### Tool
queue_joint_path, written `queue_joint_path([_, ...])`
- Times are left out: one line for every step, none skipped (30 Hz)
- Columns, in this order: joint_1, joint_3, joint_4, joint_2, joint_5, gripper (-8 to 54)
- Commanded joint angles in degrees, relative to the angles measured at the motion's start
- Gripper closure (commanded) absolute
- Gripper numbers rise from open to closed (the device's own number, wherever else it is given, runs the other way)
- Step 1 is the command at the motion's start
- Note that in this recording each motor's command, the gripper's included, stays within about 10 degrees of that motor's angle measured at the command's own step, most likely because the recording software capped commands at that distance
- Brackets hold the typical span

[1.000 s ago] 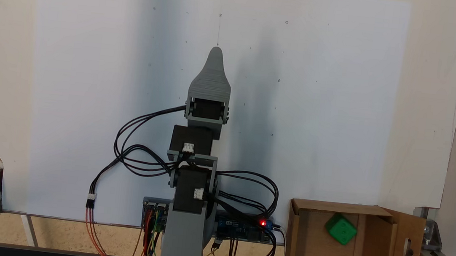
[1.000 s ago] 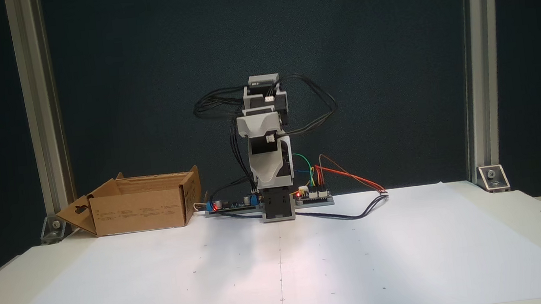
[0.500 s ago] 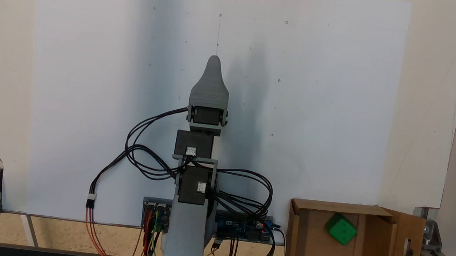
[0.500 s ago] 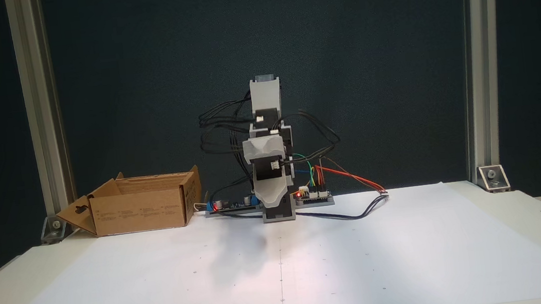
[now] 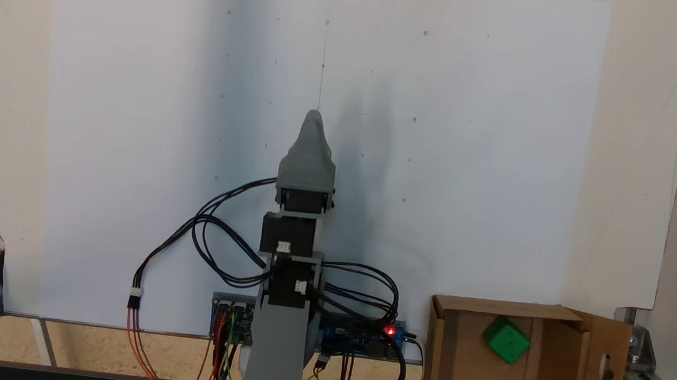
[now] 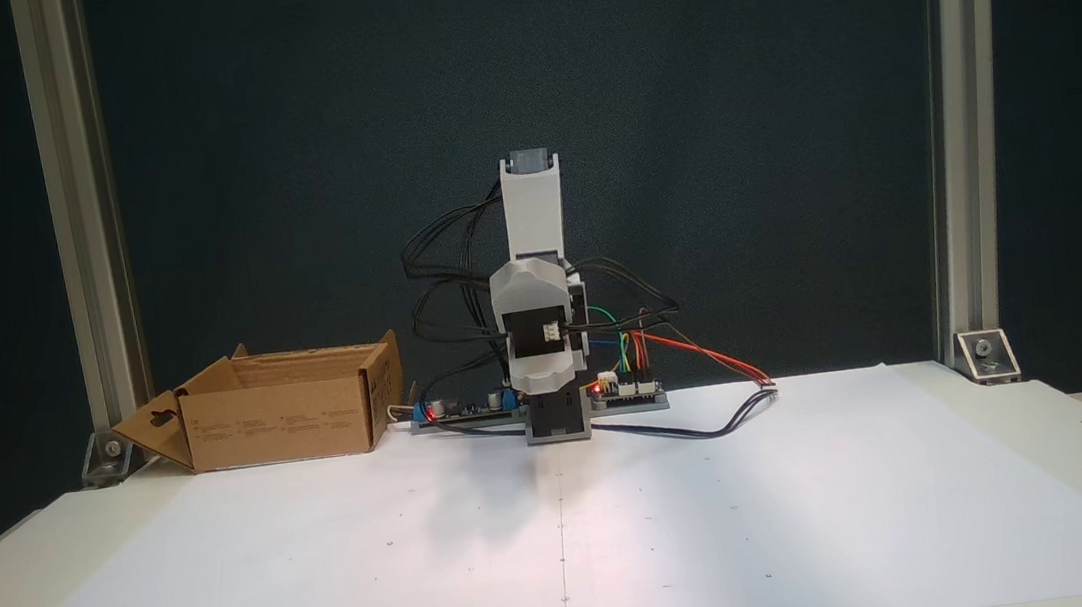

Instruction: Grasp a green dice and put it in the bin.

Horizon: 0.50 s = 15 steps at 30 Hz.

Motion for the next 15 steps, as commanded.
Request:
queue_joint_path([0.0, 1.4, -9.4, 6.6, -2.7, 2.1])
queue_joint_path([0.1, 3.1, -11.6, 6.6, -2.7, 2.1])
queue_joint_path([0.1, 4.7, -13.8, 6.6, -2.7, 2.1])
queue_joint_path([0.1, 5.8, -15.9, 6.6, -2.8, 2.0])
queue_joint_path([0.1, 5.8, -18.2, 6.6, -3.0, 1.3])
queue_joint_path([0.1, 5.8, -18.4, 6.5, -3.0, 0.8])
queue_joint_path([0.0, 5.7, -18.2, 6.4, -3.0, 0.7])
queue_joint_path([0.0, 5.7, -18.2, 6.3, -3.0, 0.6])
queue_joint_path([0.1, 5.7, -18.1, 6.2, -2.9, 0.5])
queue_joint_path([0.1, 5.7, -18.1, 6.2, -2.9, 0.5])
queue_joint_path([0.0, 5.7, -17.9, 6.2, -2.9, 0.5])
queue_joint_path([0.0, 5.7, -17.8, 6.2, -2.9, 0.5])
queue_joint_path([0.0, 5.7, -17.8, 6.2, -2.8, 0.5])
queue_joint_path([-0.1, 5.7, -17.8, 6.2, -2.8, 0.5])
queue_joint_path([-0.1, 5.7, -17.7, 6.2, -2.8, 0.5])
